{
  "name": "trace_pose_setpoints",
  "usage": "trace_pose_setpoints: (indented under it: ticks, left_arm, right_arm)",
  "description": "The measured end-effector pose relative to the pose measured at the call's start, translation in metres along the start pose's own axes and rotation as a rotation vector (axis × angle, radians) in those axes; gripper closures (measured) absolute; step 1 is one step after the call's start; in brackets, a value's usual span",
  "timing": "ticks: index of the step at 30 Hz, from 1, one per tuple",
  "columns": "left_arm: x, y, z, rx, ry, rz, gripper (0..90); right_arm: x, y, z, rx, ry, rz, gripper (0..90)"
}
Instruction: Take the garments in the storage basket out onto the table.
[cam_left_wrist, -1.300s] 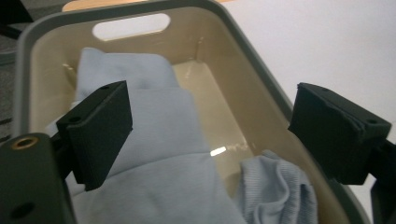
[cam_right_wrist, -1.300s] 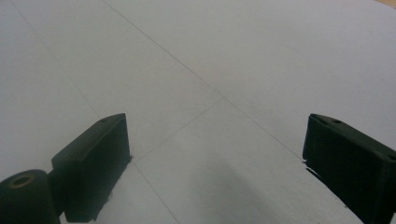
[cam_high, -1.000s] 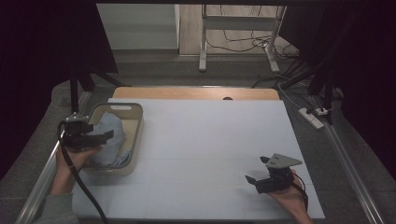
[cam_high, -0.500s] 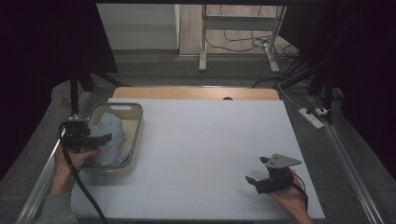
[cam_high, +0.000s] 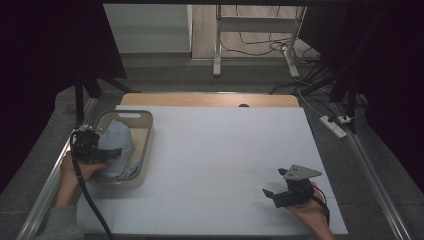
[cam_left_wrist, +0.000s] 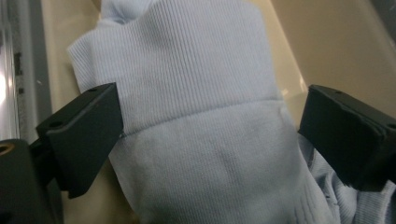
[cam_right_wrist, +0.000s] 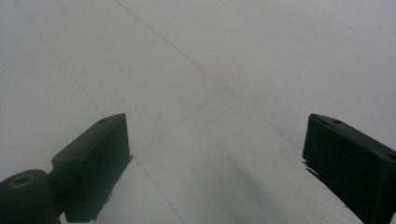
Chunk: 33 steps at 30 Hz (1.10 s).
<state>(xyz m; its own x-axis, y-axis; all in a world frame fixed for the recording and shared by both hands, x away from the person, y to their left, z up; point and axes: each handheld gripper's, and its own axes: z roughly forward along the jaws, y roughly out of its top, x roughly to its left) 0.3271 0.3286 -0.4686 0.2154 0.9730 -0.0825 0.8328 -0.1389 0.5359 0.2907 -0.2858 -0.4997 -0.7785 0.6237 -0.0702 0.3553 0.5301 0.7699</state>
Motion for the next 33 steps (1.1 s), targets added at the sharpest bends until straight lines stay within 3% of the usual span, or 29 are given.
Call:
trace_pose_setpoints:
  ticks: [8,12,15,18,33]
  left_arm:
    - [0.002,-0.001,0.009,0.055,-0.001,-0.013,4.4]
    - [0.001,0.001,0.012,0.08,0.011,-0.007,4.4]
    - [-0.001,0.005,0.017,0.127,0.036,0.013,4.0]
    - [-0.001,0.006,0.019,0.143,0.034,0.016,6.2]
    - [0.002,0.007,0.025,0.19,0.042,0.005,56.1]
  right_arm:
    - [0.0,0.0,0.0,0.002,-0.004,-0.001,6.9]
    - [0.0,0.0,0.0,0.004,-0.005,-0.003,6.9]
    - [0.0,0.0,0.0,0.004,-0.006,-0.002,6.9]
    - [0.0,0.0,0.0,0.009,-0.006,-0.002,6.9]
    - [-0.001,-0.001,0.0,0.008,-0.008,0.005,6.9]
